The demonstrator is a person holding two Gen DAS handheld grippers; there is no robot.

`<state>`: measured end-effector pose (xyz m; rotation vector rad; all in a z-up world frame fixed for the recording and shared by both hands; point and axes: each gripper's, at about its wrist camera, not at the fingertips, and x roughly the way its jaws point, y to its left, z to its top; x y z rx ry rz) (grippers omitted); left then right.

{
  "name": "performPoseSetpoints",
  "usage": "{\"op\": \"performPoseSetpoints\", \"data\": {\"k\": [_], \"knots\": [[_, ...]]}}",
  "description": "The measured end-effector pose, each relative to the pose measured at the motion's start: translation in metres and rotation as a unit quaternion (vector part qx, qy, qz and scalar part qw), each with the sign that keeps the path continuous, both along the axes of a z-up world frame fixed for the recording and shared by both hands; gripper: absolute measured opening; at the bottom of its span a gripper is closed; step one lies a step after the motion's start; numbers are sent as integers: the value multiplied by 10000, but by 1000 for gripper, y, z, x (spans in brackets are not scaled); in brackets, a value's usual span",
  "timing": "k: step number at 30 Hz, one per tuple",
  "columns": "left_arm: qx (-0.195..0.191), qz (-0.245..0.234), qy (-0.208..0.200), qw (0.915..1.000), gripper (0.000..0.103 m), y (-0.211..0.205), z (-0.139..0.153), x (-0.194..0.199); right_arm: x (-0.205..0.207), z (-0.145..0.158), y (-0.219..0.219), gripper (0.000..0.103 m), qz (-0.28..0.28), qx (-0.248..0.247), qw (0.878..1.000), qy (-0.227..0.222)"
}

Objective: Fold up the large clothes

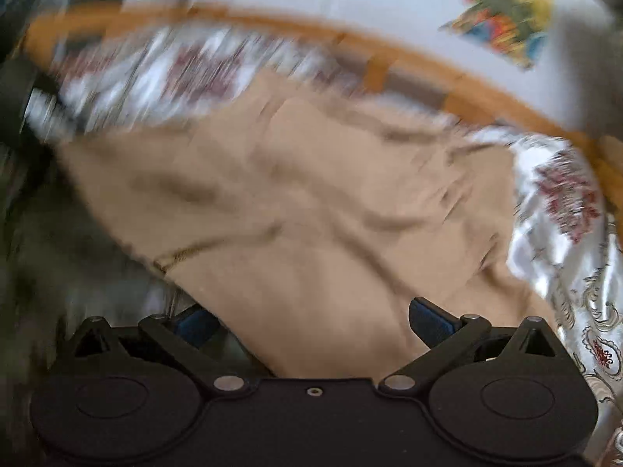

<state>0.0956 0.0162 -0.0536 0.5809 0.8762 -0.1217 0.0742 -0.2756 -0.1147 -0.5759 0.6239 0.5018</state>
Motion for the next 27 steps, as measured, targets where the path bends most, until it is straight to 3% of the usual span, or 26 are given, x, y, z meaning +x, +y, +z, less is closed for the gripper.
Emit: {"op": "performPoseSetpoints", "data": {"k": [3,5,6,8,11,12,13,19,23,27], "knots": [[37,-195,42,9998,39,-5,-4,-3,-6,-13,2,100,327,-1147,9925,-262],[45,-330,46,9994,24,-9,-5,-6,-8,-14,-5,99,341,-1500,9873,-400],[44,-360,35,9993,22,-11,-6,-7,-7,-13,-11,93,307,-1623,9856,-367],[8,-353,-30,9994,12,-13,-3,-8,-6,-13,-21,75,250,-1713,9844,-312],[-148,-285,-217,9992,7,-12,7,-10,-5,-11,-37,52,149,-1584,9871,-179],[-195,-272,-272,9991,7,-11,12,-11,-5,-10,-42,22,28,-1465,9892,-75],[-225,-258,-340,9988,6,-10,17,-12,-5,-8,-43,14,-97,-1335,9910,-32],[-680,-91,-486,9965,4,7,59,-28,-31,46,-45,7,-324,-810,9947,-540],[-1369,249,-381,9895,4,32,96,-38,-56,96,-48,6,-293,-466,9952,-808],[-1527,429,-604,9855,4,43,130,-29,-63,132,-41,5,-173,-460,9912,-1231]]}}
